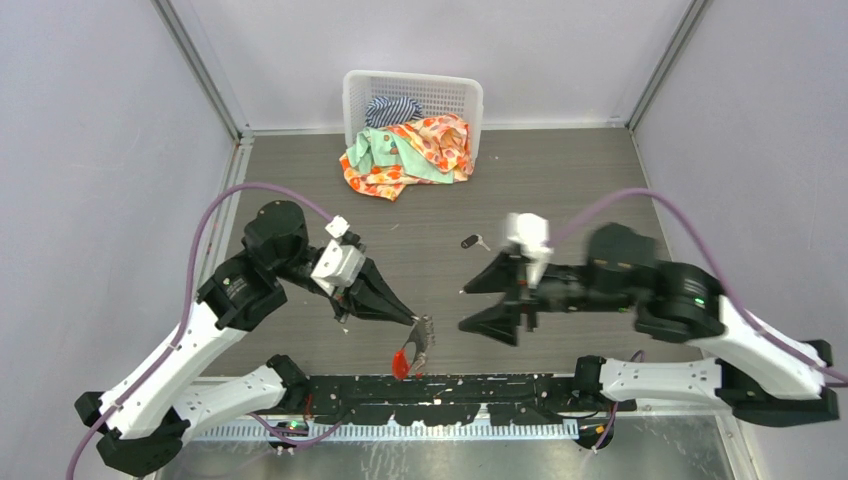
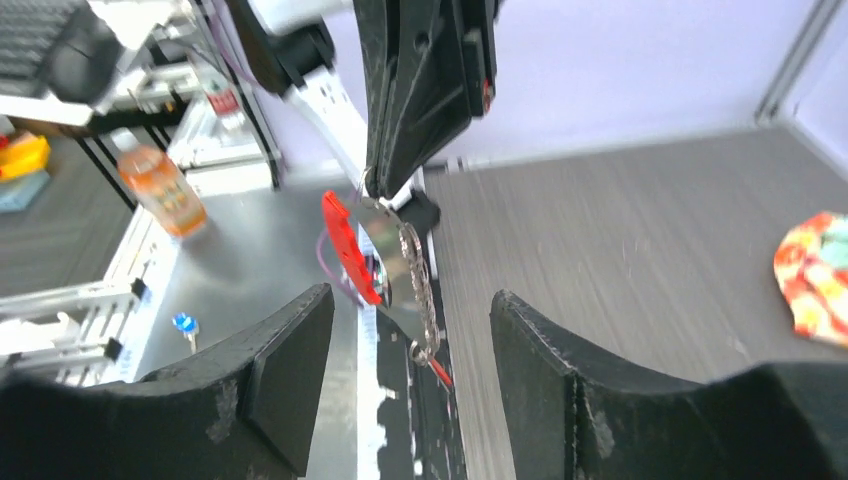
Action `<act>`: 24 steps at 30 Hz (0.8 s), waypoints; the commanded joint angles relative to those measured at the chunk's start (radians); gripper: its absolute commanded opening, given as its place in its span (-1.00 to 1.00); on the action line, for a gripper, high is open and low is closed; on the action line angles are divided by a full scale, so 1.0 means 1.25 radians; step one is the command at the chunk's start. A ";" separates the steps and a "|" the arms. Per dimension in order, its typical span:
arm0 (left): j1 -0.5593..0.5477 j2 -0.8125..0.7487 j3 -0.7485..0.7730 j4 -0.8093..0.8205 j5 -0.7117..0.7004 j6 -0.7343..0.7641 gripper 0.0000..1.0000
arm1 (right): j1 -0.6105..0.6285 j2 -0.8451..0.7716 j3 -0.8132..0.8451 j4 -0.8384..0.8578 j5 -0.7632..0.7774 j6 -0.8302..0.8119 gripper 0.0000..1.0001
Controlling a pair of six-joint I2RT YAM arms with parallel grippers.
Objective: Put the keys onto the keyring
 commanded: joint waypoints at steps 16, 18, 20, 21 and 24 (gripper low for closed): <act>-0.063 0.034 0.146 0.038 0.089 -0.014 -0.99 | 0.004 -0.029 -0.095 0.251 -0.124 -0.001 0.21; -0.063 0.032 0.140 0.038 0.066 -0.021 -1.00 | 0.003 -0.030 -0.093 0.251 -0.121 -0.005 0.21; -0.063 0.029 0.127 0.038 0.044 -0.029 -0.99 | 0.004 -0.031 -0.090 0.249 -0.115 -0.006 0.21; -0.063 0.026 0.120 0.037 0.035 -0.034 -0.99 | 0.004 -0.030 -0.088 0.246 -0.111 -0.006 0.21; -0.063 0.020 0.099 0.033 -0.019 -0.054 -1.00 | 0.004 -0.028 -0.081 0.233 -0.096 -0.006 0.21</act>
